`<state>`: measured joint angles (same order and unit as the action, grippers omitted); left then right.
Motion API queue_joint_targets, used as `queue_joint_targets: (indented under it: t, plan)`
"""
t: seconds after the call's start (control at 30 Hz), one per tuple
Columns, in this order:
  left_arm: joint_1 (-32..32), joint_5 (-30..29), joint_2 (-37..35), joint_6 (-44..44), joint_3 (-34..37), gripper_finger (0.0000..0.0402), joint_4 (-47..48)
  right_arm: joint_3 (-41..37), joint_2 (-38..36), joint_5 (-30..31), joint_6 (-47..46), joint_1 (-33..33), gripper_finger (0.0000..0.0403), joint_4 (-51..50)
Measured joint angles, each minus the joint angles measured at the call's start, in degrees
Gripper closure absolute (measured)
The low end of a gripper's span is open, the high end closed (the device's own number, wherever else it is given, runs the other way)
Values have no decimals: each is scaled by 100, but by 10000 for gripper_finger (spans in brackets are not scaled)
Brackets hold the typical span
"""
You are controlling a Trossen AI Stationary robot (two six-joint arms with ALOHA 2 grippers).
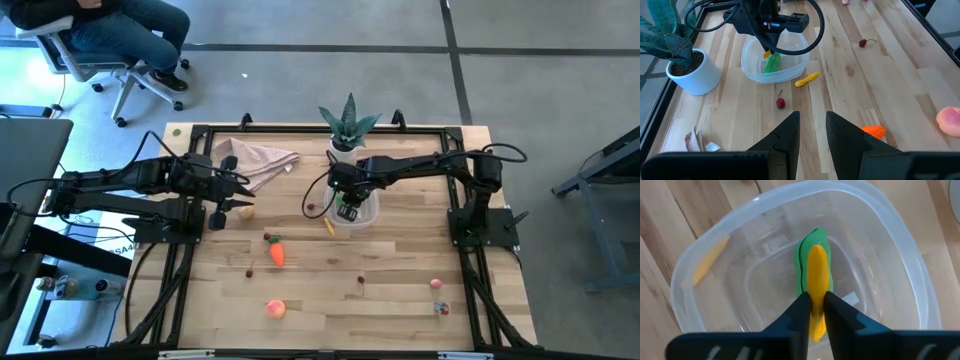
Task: Pick and placing Produce into tupperware
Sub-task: Put the corn into the transparent bin, then put the peach into the transparent bin
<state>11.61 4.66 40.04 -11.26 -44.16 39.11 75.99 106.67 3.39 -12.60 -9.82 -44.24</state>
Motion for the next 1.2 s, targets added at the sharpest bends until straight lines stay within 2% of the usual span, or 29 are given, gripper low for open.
queue_joint_targets:
  t: [0.3, 0.4, 0.6, 0.83, 0.93, 1.03, 1.2]
  plan:
    - [1, 0, -1, -1, 0, 318, 0, 0, -2, 149, -129, -64, 289, 45]
    - [0, 0, 0, -1, 0, 318, 0, 0, -4, 254, -25, -64, 284, 43]
    - [0, -1, -1, 1, 0, 318, 1, 2, -154, 93, -43, -58, 284, -104]
    - [0, -1, -1, 1, 0, 318, 1, 2, -935, 306, -545, 162, 284, -955]
    - [1, 1, 1, 0, 0, 318, 0, 2, -1480, 320, -1139, 480, 284, -1440]
    - [1, 0, -1, 1, 0, 318, 0, 4, -2079, 315, -2172, 987, 284, -2049]
    - [1, 1, -1, -1, 0, 318, 0, 7, -2941, 600, -5095, 2255, 284, -3221]
